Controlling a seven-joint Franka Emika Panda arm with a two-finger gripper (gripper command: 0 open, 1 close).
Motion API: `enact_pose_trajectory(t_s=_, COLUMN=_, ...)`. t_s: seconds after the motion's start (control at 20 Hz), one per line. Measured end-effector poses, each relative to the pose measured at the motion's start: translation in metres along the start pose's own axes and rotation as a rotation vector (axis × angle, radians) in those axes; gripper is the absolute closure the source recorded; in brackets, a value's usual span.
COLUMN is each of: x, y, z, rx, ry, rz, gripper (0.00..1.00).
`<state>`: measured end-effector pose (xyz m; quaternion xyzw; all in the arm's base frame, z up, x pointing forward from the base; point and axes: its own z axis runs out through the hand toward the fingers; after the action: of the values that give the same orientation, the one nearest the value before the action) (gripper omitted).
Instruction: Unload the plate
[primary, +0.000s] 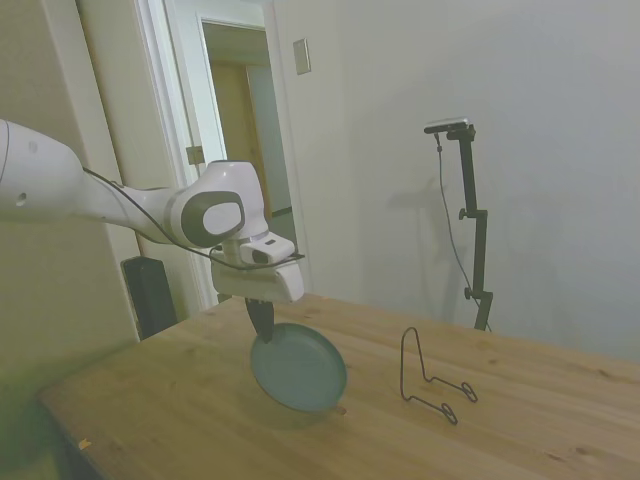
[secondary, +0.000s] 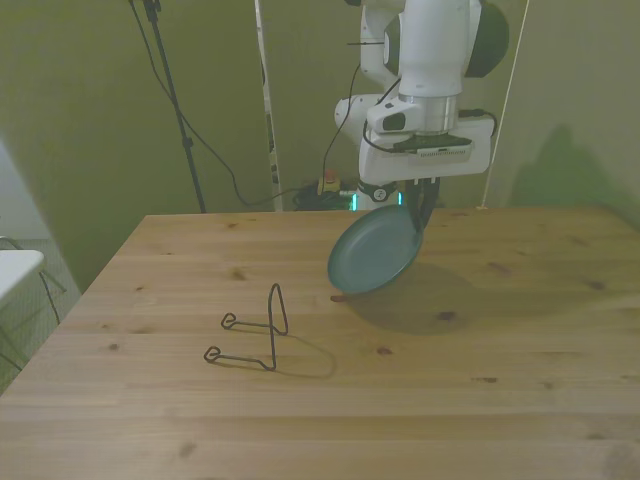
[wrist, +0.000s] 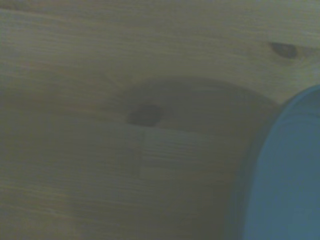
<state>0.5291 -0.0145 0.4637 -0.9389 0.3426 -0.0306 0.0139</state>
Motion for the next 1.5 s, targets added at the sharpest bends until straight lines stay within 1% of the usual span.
enact_pose_trajectory(t_s=0.15, x=-0.004, y=0.003, z=0.014, rx=-0.003, ry=-0.004, rz=-0.009, gripper=1.00)
enact_pose_trajectory(t_s=0.35, x=-0.007, y=0.004, z=0.026, rx=-0.015, ry=-0.001, rz=-0.018, gripper=1.00)
enact_pose_trajectory(t_s=0.65, x=-0.008, y=0.004, z=0.045, rx=-0.088, ry=0.023, rz=-0.064, gripper=1.00)
enact_pose_trajectory(t_s=0.85, x=-0.010, y=0.002, z=0.052, rx=-0.130, ry=0.045, rz=-0.074, gripper=1.00)
enact_pose_trajectory(t_s=1.3, x=-0.009, y=0.000, z=0.054, rx=-0.130, ry=0.054, rz=-0.075, gripper=1.00)
enact_pose_trajectory(t_s=1.35, x=-0.009, y=-0.001, z=0.054, rx=-0.130, ry=0.056, rz=-0.076, gripper=0.00)
enact_pose_trajectory(t_s=1.5, x=-0.009, y=-0.002, z=0.055, rx=-0.135, ry=0.065, rz=-0.083, gripper=0.00)
